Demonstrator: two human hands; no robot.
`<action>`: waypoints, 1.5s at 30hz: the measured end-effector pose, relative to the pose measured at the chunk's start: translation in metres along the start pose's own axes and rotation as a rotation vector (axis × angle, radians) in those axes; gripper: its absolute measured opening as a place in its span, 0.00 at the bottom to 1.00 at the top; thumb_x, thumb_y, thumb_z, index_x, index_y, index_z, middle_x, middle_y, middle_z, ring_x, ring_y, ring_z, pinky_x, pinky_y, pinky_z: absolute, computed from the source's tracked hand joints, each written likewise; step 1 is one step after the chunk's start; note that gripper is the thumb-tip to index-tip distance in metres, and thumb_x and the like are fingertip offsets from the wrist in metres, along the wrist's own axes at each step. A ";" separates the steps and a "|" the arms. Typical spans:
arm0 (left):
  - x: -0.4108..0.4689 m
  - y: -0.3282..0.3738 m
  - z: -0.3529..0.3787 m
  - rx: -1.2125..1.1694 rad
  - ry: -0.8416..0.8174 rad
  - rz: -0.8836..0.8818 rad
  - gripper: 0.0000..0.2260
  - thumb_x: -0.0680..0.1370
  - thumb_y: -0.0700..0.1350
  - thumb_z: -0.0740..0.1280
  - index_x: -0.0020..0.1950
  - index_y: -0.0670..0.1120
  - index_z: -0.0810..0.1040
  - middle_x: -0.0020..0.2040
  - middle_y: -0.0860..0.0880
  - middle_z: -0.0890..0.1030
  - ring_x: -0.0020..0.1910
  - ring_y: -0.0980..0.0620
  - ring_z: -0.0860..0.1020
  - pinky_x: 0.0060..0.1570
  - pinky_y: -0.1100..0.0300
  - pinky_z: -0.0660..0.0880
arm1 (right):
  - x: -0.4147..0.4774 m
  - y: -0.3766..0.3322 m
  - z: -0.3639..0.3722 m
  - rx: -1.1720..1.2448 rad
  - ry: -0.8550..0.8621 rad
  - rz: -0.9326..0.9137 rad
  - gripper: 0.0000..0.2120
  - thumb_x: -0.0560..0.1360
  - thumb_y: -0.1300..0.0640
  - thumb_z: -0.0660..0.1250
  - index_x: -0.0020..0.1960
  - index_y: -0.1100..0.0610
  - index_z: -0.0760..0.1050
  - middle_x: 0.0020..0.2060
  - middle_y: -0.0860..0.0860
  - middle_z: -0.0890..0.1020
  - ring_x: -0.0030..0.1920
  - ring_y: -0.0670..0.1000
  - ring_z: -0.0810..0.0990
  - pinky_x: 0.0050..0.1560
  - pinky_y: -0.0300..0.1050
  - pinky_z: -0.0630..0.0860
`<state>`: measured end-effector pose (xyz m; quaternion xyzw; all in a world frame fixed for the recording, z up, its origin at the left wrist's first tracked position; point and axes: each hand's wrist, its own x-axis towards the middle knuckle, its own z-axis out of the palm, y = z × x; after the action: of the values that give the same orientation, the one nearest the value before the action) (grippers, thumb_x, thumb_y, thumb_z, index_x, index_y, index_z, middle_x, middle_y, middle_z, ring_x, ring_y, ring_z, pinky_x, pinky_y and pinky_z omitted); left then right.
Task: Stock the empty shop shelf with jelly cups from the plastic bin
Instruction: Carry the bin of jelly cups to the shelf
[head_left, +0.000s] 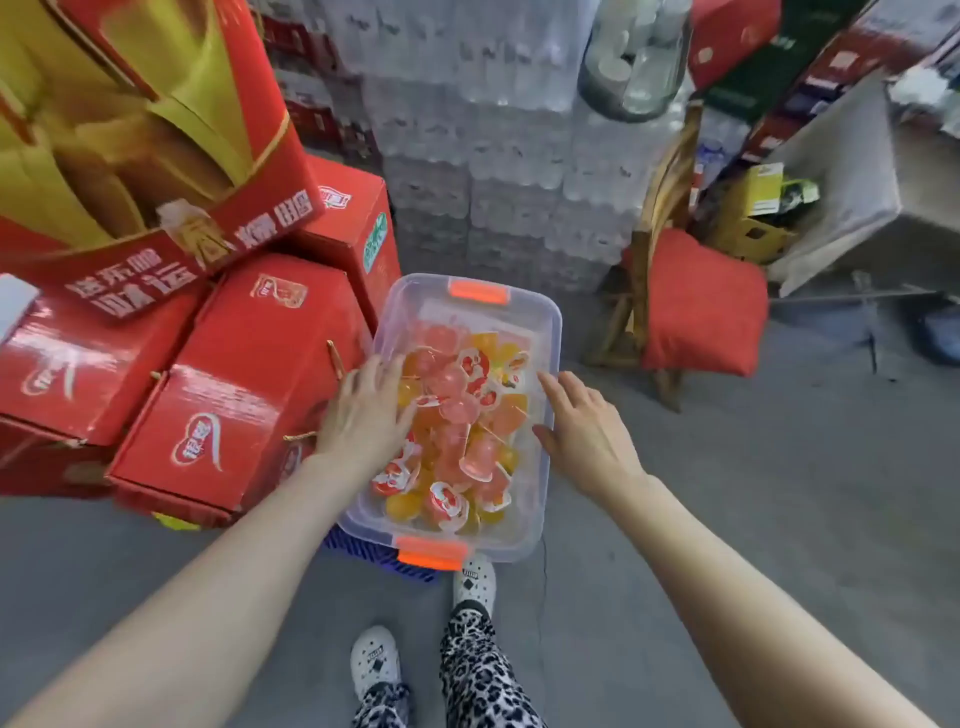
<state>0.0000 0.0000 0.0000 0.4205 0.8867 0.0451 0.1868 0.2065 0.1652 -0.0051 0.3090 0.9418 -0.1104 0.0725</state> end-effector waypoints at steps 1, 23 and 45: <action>0.005 -0.004 0.006 -0.010 -0.037 -0.045 0.30 0.81 0.55 0.59 0.79 0.47 0.52 0.77 0.42 0.57 0.74 0.39 0.60 0.70 0.45 0.63 | 0.004 0.002 0.009 0.039 -0.031 0.047 0.32 0.77 0.48 0.66 0.76 0.52 0.57 0.66 0.54 0.70 0.57 0.61 0.76 0.55 0.55 0.75; 0.031 -0.009 0.074 -0.489 -0.126 -0.408 0.26 0.77 0.45 0.62 0.74 0.46 0.62 0.63 0.41 0.76 0.61 0.39 0.74 0.61 0.46 0.71 | 0.042 0.048 0.045 0.437 -0.273 0.559 0.31 0.72 0.59 0.60 0.73 0.46 0.55 0.45 0.55 0.80 0.44 0.63 0.78 0.48 0.55 0.78; -0.148 -0.014 0.062 -0.971 0.044 -0.598 0.26 0.74 0.36 0.71 0.69 0.51 0.68 0.40 0.51 0.75 0.33 0.53 0.74 0.35 0.59 0.74 | -0.077 0.011 0.013 0.565 -0.139 0.303 0.21 0.75 0.59 0.66 0.66 0.51 0.68 0.37 0.44 0.75 0.39 0.47 0.76 0.33 0.39 0.70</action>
<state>0.0985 -0.1266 -0.0170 0.0164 0.8485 0.4013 0.3446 0.2755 0.1273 -0.0035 0.4455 0.8099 -0.3762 0.0636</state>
